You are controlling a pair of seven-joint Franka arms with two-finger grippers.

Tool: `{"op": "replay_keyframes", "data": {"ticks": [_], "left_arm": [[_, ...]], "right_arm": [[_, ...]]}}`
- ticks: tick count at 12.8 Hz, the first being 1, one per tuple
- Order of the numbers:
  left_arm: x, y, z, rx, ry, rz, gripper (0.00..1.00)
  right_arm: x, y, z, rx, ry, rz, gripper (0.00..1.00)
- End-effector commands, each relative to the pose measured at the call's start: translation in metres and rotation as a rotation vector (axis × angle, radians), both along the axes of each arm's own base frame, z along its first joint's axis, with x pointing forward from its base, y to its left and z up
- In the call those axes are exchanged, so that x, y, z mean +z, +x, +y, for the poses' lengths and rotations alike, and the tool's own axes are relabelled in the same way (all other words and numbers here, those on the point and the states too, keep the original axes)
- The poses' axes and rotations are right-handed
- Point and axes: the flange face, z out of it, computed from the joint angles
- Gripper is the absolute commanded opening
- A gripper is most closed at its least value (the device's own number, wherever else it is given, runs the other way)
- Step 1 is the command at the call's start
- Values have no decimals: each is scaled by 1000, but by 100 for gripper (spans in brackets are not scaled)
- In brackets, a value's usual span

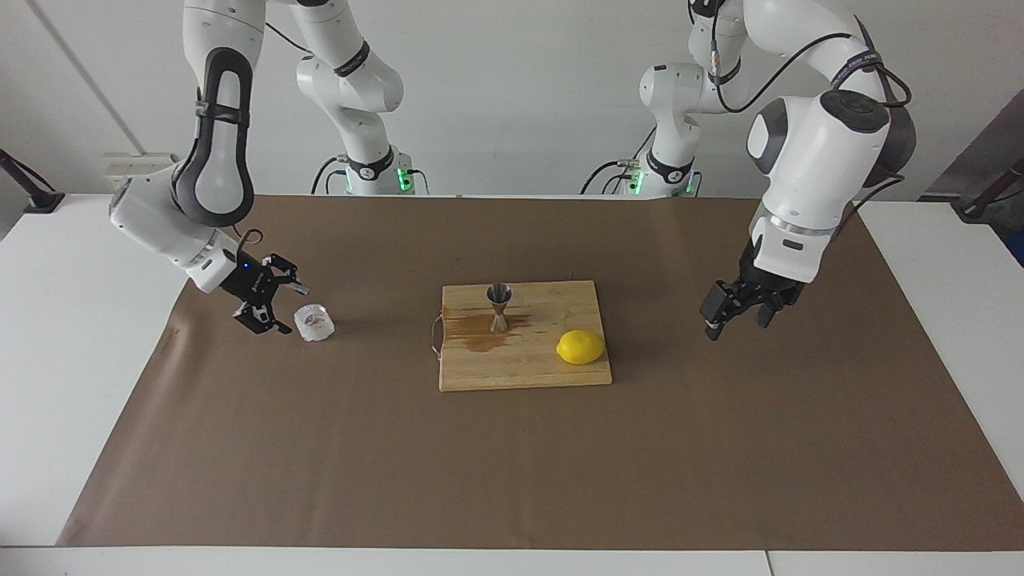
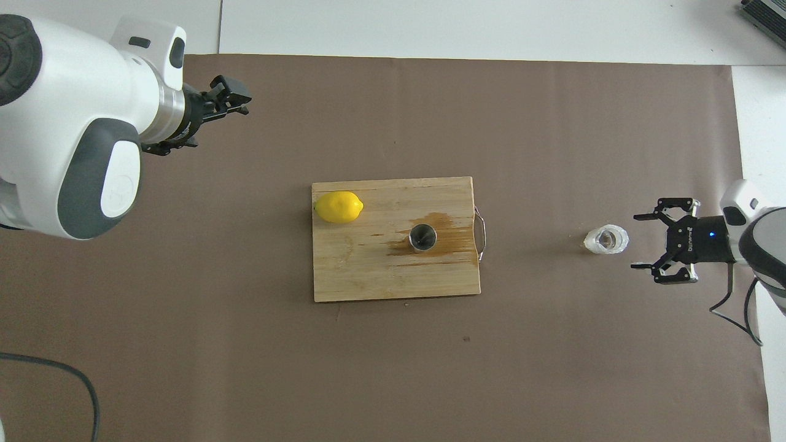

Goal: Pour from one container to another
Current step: 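Grasp the clear glass with the right gripper while the left gripper withdraws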

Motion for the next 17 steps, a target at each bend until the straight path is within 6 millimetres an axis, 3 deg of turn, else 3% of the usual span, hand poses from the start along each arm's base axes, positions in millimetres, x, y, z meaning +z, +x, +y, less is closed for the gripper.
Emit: {"op": "replay_keyframes", "data": {"ticks": [1, 4, 5, 7, 10, 13, 17], "left_arm": [[7, -17, 41, -157, 64, 50, 100], [19, -34, 94, -198, 84, 106, 100], [28, -39, 111, -222, 91, 104, 100], [51, -53, 116, -244, 99, 107, 100], [88, -77, 100, -255, 105, 104, 100], [108, -92, 78, -153, 86, 176, 100], [92, -113, 73, -131, 88, 205, 100]], "right_arm": [[-36, -9, 2, 16, 60, -21, 100], [-45, -9, 3, 13, 84, -45, 100], [-44, -9, 4, 9, 89, -47, 78], [-44, -8, 6, -6, 107, -49, 2], [-30, -5, 7, -11, 112, -68, 0], [5, 5, 24, -48, 109, -73, 0], [52, 27, 90, -50, 96, -59, 0]]}}
